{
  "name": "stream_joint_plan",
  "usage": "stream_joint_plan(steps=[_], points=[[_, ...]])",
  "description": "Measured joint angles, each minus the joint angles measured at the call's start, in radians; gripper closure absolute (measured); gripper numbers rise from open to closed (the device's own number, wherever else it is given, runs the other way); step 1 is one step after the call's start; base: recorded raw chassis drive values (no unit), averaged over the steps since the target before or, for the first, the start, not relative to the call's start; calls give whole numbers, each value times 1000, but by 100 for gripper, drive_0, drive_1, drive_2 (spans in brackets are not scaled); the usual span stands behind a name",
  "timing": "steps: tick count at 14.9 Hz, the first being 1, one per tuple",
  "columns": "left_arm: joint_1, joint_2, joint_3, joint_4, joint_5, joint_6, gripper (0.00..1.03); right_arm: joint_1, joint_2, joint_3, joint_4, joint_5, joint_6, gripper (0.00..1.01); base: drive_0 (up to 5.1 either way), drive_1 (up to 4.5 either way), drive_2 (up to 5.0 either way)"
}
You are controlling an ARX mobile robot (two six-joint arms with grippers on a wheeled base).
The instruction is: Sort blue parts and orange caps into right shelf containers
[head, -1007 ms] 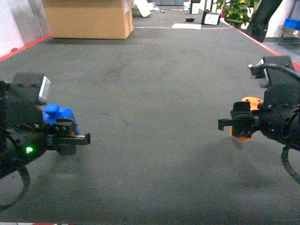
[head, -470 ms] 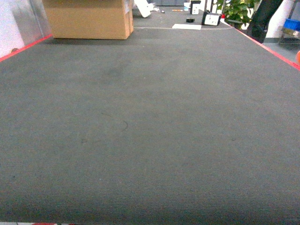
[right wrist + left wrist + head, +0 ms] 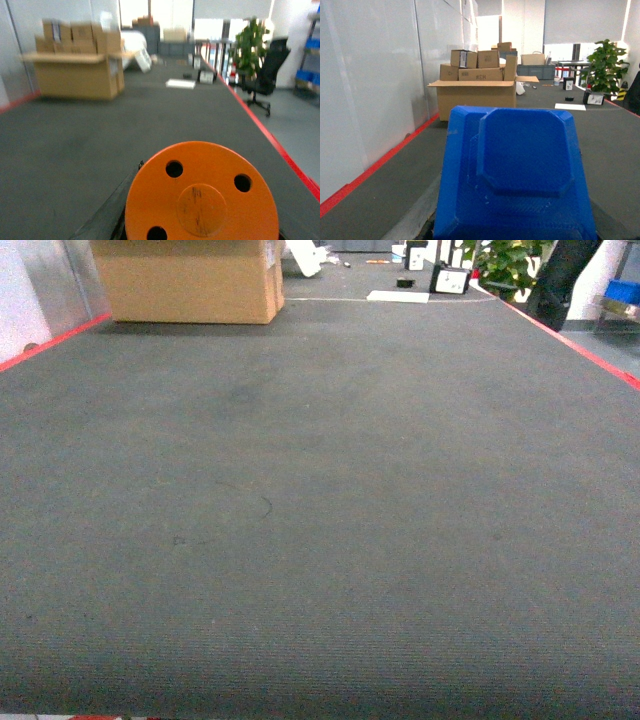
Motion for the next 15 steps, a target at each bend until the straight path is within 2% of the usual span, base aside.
stream_joint_plan(steps=[1,2,4,6,9,15], points=[[34,-49,28,-217,97,-43,59,-13,-37,22,-187,10,7,56,0,0,0],[81,-111,13,-338,172,-98,59,-56,-90,-2,-269,-18,10,56,0,0,0],[150,-187,-84,-375,246,-142,59,-131,-165,-100,-275,-77,12,56,0,0,0],[203,-241,-150,-374,309,-156,59,-189,-224,-167,-270,-145,14,56,0,0,0],[256,-313,-202,-376,356,-160,59,-245,-293,-223,-274,-196,15,56,0,0,0],[285,-349,-230,-390,390,-160,59,-271,-326,-251,-285,-222,15,56,0,0,0]])
